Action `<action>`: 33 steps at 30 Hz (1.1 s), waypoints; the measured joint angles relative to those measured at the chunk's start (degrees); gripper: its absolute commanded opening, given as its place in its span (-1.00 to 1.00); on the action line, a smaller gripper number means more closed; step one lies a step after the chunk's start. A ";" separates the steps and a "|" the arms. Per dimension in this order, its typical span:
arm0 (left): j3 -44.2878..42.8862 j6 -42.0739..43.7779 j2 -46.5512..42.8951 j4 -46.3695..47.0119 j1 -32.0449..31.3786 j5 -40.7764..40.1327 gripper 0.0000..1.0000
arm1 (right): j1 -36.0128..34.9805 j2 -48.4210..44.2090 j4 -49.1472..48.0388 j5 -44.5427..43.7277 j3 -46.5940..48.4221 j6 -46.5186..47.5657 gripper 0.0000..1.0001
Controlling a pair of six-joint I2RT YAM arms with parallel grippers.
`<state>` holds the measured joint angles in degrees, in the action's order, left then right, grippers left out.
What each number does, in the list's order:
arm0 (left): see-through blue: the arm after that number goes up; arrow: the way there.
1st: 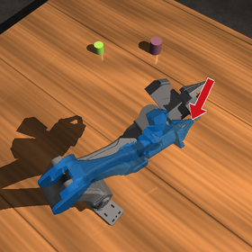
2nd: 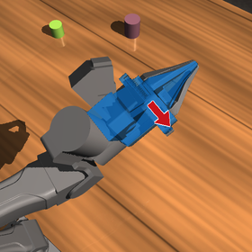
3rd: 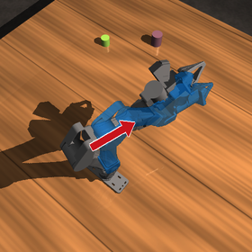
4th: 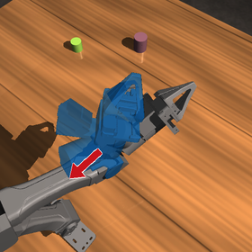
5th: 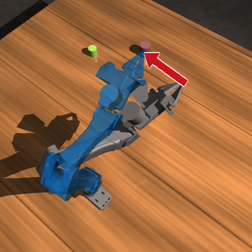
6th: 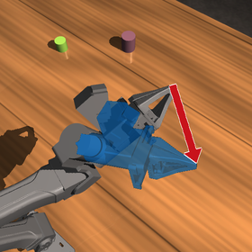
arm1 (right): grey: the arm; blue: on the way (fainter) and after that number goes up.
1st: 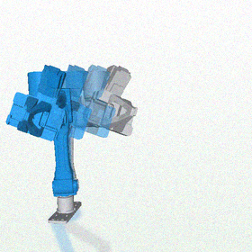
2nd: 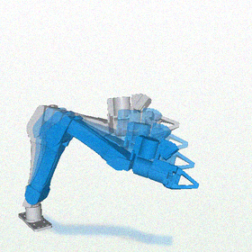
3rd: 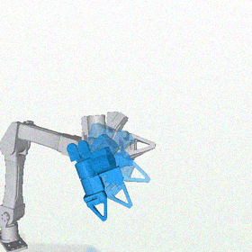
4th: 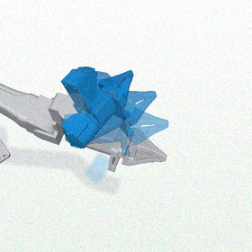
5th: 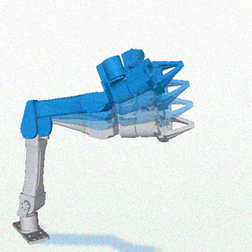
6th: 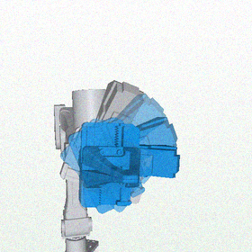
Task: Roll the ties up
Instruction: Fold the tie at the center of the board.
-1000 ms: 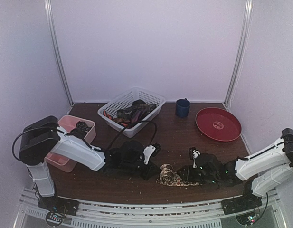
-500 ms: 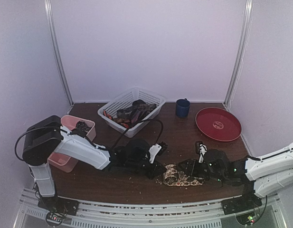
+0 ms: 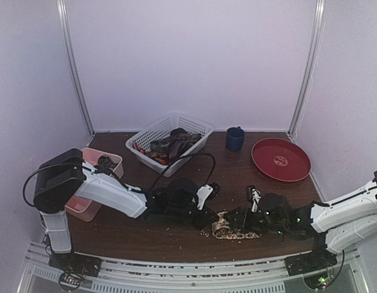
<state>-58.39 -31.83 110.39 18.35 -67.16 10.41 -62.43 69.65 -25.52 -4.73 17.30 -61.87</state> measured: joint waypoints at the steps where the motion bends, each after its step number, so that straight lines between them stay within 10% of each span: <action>1: -0.26 0.02 0.00 0.00 -0.09 0.00 -0.85 | 0.00 0.07 0.52 -0.15 0.00 -0.17 -0.27; 11: -0.63 0.48 -0.22 0.07 -0.57 -0.66 -0.54 | -0.22 -3.58 1.16 -2.58 -5.51 -0.28 -0.32; 33: 24.79 -7.50 -21.55 -1.81 3.85 -11.78 -0.67 | -4.92 14.99 -10.29 0.79 3.45 -1.49 -0.37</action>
<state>-33.61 -39.33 88.84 16.53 -63.31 -1.37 -67.35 84.64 -35.81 -3.95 20.75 -63.35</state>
